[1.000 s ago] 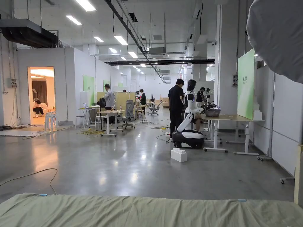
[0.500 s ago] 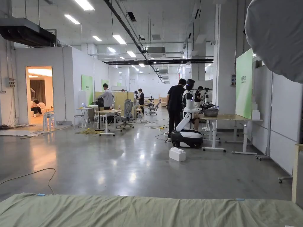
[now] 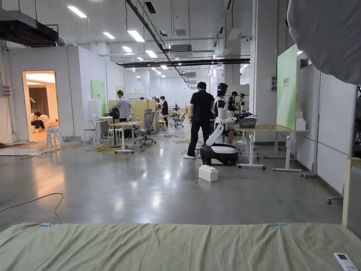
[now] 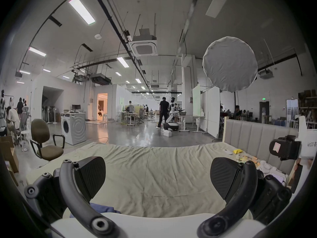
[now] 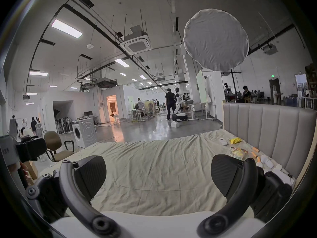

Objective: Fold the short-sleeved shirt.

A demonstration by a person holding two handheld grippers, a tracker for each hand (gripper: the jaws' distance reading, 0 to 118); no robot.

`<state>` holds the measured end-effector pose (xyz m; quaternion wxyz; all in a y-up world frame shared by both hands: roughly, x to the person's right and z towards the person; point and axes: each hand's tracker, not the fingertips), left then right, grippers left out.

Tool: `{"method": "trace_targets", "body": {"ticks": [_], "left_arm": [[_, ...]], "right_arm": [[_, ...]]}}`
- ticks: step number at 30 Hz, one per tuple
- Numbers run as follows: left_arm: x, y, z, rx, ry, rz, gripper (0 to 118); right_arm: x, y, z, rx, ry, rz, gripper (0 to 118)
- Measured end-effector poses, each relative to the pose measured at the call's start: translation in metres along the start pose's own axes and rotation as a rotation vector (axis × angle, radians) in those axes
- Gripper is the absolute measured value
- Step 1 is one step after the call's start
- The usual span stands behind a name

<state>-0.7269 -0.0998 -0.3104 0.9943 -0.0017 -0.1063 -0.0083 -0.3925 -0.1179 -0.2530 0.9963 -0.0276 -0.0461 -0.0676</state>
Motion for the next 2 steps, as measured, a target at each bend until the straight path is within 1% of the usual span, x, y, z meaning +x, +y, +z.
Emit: {"method": "trace_targets", "body": {"ticks": [1,2], "left_arm": [[0.0003,0.0004,-0.0002,0.003,0.002,-0.011,118],[0.0008,-0.0005,-0.0012,-0.005,-0.018,0.004,118]], "right_arm": [[0.0007,0.0002,0.0004,0.031,0.002,0.011,118],[0.0021,-0.0021,-0.0004,0.022,0.012,-0.009,118]]}}
